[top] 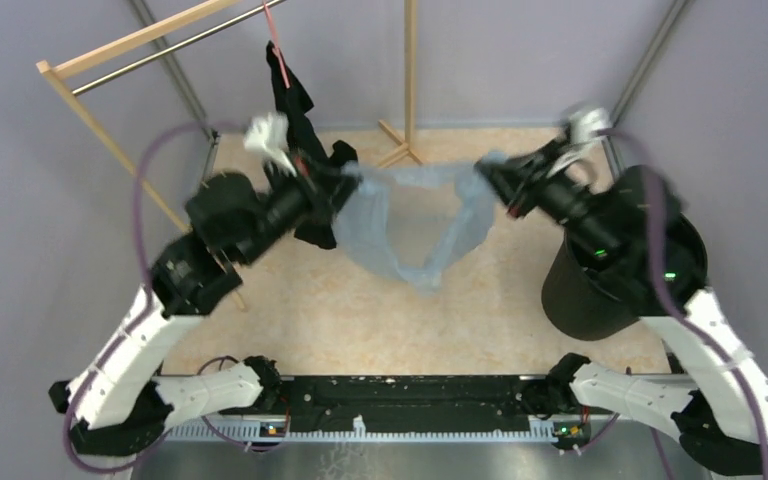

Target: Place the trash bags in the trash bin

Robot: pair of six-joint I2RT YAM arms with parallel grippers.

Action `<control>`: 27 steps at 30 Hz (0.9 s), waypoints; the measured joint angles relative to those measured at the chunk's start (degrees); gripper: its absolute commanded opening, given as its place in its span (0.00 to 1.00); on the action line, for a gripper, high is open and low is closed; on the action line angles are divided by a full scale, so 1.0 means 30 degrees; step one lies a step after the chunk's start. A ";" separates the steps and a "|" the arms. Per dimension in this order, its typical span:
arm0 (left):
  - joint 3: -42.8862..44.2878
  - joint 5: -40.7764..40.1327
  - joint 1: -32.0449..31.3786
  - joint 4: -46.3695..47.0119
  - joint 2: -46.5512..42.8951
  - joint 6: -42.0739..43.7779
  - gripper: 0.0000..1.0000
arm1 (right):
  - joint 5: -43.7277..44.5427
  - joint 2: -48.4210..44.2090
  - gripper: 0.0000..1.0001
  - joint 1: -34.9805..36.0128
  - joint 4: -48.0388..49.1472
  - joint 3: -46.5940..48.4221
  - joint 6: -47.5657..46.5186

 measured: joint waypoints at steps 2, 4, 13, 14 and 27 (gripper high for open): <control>0.6513 0.1333 0.0000 0.0233 0.2951 0.1333 0.00 | -0.0175 0.0743 0.00 0.0000 0.0852 0.4313 -0.0699; 1.0251 0.2579 -0.0015 0.2208 0.4095 0.2324 0.00 | -0.0634 0.0466 0.00 0.0000 0.1814 0.6462 -0.1195; -0.3672 -0.0138 -0.0015 0.3985 -0.6295 0.0495 0.00 | -0.1494 -0.5763 0.00 0.0000 0.5195 -0.4612 -0.0663; -0.5326 -0.0525 -0.0007 0.2973 -0.6688 -0.0291 0.00 | -0.1508 -0.5697 0.00 0.0000 0.4976 -0.6171 -0.0291; -0.3694 -0.0831 -0.0007 -0.4765 -0.6368 -0.1042 0.00 | -0.4379 -0.3410 0.00 0.0000 0.0342 -0.8903 0.2601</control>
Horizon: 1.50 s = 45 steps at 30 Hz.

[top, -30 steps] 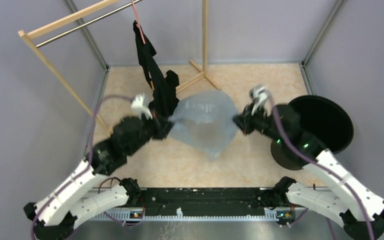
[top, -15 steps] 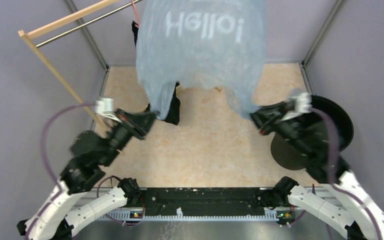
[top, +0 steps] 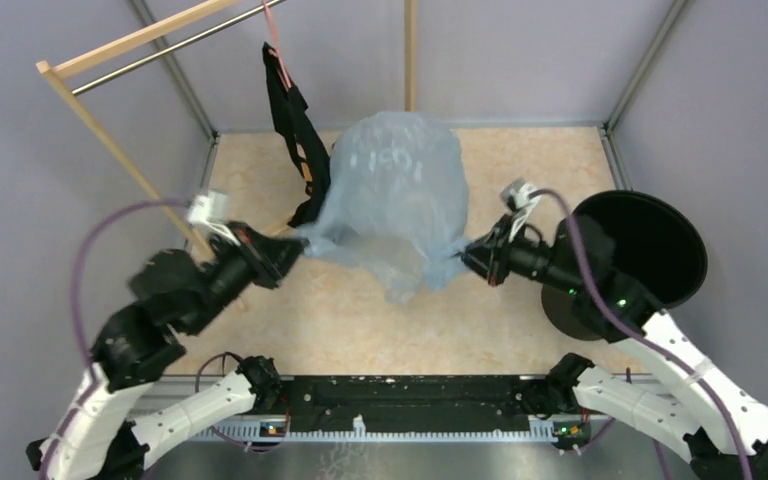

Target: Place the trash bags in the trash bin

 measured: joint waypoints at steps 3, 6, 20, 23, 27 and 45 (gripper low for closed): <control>0.5727 0.0896 0.0000 0.1392 0.2178 0.1923 0.00 | -0.0627 0.0714 0.00 0.0000 0.0947 0.4386 -0.0546; 0.7868 0.1457 0.0000 0.3242 0.2783 0.3344 0.00 | -0.0619 0.0131 0.00 0.0000 0.2579 0.5639 -0.0539; 0.3162 0.3235 0.0000 0.0255 0.4211 0.6812 0.00 | 0.0102 0.0823 0.00 0.0000 -0.0022 0.0561 0.2790; 0.3177 0.3599 0.0000 0.0619 0.3548 0.7504 0.00 | 0.0095 0.0291 0.00 0.0000 -0.0051 0.0984 0.2907; 0.2849 0.5115 0.0000 0.2688 0.3002 0.7453 0.00 | -0.0889 0.1180 0.00 0.0000 0.0699 0.2419 0.2951; -0.1523 1.0069 0.0000 0.9624 0.6572 0.2565 0.17 | -0.4116 0.5107 0.00 0.0007 0.7584 0.1501 0.4918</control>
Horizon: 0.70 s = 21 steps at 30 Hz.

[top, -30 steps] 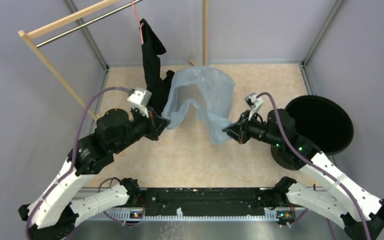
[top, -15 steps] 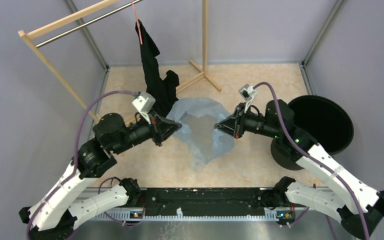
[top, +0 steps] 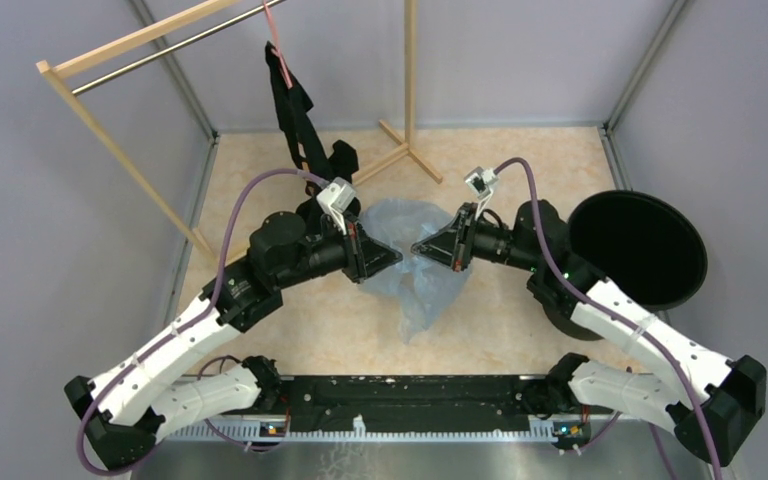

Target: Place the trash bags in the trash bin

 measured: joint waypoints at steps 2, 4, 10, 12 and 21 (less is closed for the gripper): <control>-0.0335 -0.0357 0.0000 0.0510 -0.0036 -0.0729 0.32 | 0.0291 0.0000 0.00 0.0000 0.1027 -0.0692 0.0969; -0.0998 -0.0525 0.0000 0.1231 -0.0146 -0.1428 0.44 | 0.0503 0.0153 0.00 0.0000 0.1566 -0.1049 0.1938; -0.3067 -0.0648 -0.0058 0.2295 -0.0306 -0.3402 0.78 | 0.1392 0.0597 0.00 0.0000 0.2936 -0.1056 0.4342; -0.3126 -0.0801 -0.0197 0.2404 -0.0313 -0.3679 0.84 | 0.1690 0.0597 0.00 -0.0007 0.3111 -0.1056 0.4911; -0.2688 -0.1217 -0.0510 0.2790 0.0481 -0.3497 0.87 | 0.2302 0.0597 0.00 -0.0007 0.4393 -0.1814 0.6579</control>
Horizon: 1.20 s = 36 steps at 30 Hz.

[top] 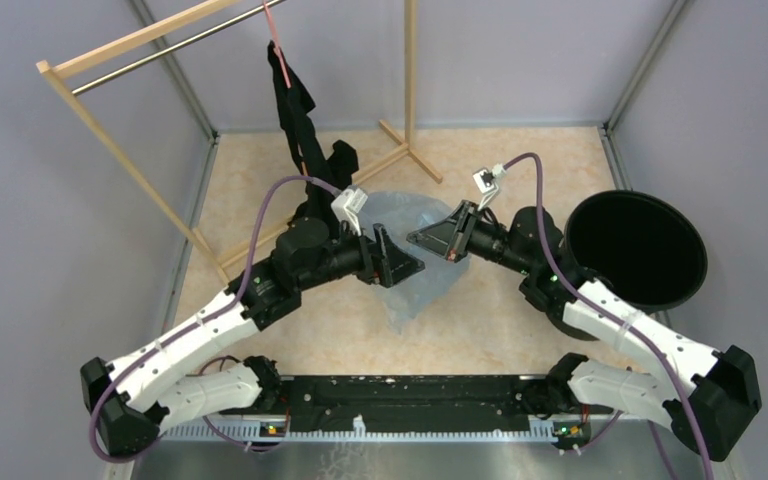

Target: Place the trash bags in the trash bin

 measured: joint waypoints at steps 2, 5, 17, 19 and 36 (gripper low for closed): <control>0.0772 -0.0444 0.0000 -0.0634 0.0845 0.0328 0.85 | 0.0233 -0.0007 0.00 0.0007 -0.0087 -0.0226 0.0138; 0.1792 -0.1413 0.0000 -0.1392 0.1770 0.0940 0.78 | 0.0576 -0.0022 0.00 0.0007 -0.0219 -0.0299 0.0204; 0.2586 -0.5085 -0.0029 -0.3249 0.3104 0.3366 0.00 | 0.1566 0.0007 0.13 0.0007 -0.2725 0.0408 -0.0729; 0.2572 -0.5552 -0.0029 -0.3512 0.2929 0.3730 0.00 | 0.1872 0.0000 0.11 0.0007 -0.3453 0.0809 -0.1290; 0.0984 0.0430 -0.0015 -0.0568 0.0641 0.6863 0.98 | 0.3606 -0.0146 0.00 0.0007 -0.5238 0.1953 -0.2222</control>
